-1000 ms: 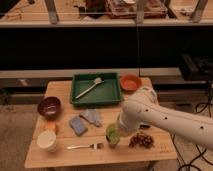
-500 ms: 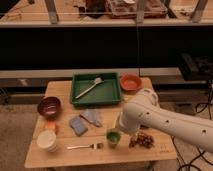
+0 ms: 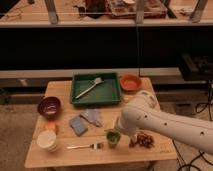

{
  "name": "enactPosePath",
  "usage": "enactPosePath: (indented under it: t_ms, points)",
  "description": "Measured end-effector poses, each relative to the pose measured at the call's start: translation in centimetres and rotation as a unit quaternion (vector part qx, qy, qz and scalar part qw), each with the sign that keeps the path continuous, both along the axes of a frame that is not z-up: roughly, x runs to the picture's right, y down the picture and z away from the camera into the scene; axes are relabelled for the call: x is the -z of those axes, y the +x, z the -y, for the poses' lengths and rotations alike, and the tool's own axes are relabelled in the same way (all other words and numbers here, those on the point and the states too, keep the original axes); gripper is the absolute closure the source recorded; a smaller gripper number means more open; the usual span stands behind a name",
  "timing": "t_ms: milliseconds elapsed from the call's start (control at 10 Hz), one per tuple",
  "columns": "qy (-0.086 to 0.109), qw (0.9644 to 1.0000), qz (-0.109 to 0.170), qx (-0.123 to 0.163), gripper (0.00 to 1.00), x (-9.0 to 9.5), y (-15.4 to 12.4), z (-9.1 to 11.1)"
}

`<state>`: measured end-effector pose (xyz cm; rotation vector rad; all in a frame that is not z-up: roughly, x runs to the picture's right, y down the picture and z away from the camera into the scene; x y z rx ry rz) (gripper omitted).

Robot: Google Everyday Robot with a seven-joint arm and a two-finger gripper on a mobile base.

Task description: Stack cups into tray

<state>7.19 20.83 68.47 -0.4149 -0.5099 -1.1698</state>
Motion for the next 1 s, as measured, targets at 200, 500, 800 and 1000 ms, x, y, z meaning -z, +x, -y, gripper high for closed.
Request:
enactPosePath:
  t_ms: [200, 500, 800, 1000]
  points:
    - [-0.006, 0.9999, -0.013, -0.007, 0.44, -1.0, 0.2, -0.4]
    - [-0.014, 0.9995, -0.027, -0.014, 0.45, -1.9, 0.5, -0.5]
    - [-0.025, 0.9991, -0.029, -0.017, 0.45, -2.8, 0.3, -1.1]
    - [-0.034, 0.9988, -0.026, -0.023, 0.45, -4.1, 0.3, -2.2]
